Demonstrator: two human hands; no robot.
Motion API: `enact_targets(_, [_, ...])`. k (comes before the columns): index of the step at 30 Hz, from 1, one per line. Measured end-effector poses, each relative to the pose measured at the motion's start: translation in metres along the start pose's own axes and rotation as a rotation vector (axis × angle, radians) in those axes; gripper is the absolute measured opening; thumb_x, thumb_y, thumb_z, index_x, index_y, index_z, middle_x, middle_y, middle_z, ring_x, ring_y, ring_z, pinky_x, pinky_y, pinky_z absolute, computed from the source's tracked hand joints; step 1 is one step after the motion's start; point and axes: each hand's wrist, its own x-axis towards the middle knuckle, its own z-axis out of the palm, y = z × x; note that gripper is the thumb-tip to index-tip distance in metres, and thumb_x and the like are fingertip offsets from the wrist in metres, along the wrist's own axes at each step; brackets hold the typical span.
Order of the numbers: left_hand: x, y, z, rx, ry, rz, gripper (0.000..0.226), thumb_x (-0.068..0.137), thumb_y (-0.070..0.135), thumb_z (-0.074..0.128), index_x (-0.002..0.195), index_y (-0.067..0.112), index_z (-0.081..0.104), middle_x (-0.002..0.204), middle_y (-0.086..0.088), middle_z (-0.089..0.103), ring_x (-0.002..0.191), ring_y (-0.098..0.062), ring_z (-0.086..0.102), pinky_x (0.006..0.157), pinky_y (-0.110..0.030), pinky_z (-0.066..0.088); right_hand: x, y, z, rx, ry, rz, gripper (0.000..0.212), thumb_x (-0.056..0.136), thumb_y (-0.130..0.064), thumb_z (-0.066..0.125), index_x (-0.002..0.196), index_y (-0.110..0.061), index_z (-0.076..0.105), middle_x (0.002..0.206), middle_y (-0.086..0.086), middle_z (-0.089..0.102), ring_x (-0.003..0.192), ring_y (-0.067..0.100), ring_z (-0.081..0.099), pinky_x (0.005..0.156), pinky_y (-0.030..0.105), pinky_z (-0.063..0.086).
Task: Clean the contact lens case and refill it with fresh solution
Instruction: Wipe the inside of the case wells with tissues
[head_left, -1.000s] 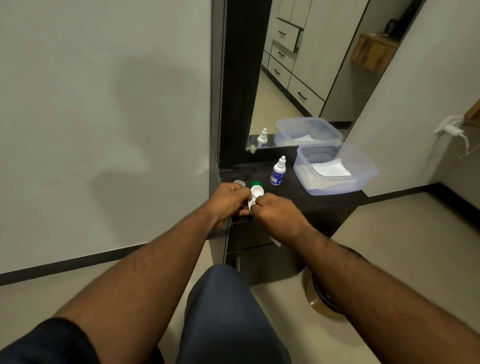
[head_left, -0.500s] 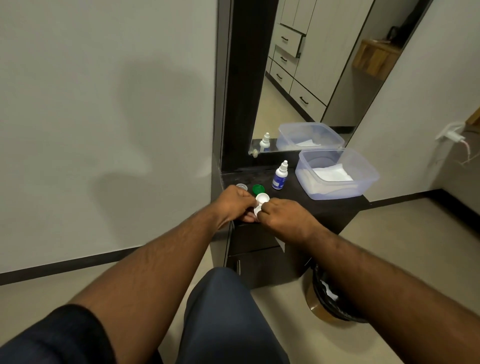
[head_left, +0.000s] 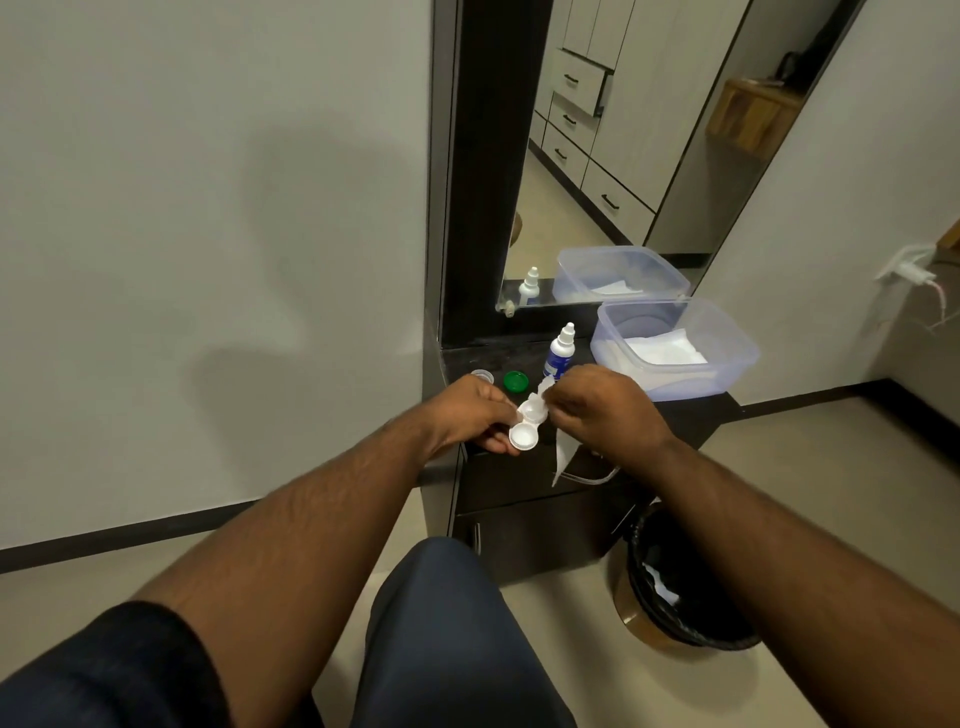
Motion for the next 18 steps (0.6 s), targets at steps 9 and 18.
enact_targets(9, [-0.001, -0.003, -0.001, -0.054, 0.027, 0.011, 0.016, 0.091, 0.006, 0.059, 0.102, -0.003, 0.068, 0.089, -0.017, 0.074, 0.074, -0.020, 0.073, 0.061, -0.021, 0.058, 0.003, -0.017, 0.030, 0.211, 0.024, 0.191, 0.019, 0.084, -0.019, 0.065, 0.101, -0.012, 0.072, 0.095, 0.002, 0.064, 0.088, 0.013, 0.058, 0.077, 0.026, 0.047])
enact_targets(18, [-0.002, -0.005, 0.004, 0.004, 0.068, 0.043, 0.016, 0.091, 0.006, 0.058, 0.103, -0.002, 0.067, 0.080, -0.013, 0.072, 0.058, -0.009, 0.069, 0.051, -0.015, 0.052, 0.009, -0.014, 0.015, 0.268, -0.091, 0.309, 0.022, 0.088, -0.013, 0.062, 0.107, -0.009, 0.071, 0.105, 0.005, 0.067, 0.088, 0.005, 0.052, 0.081, 0.023, 0.044])
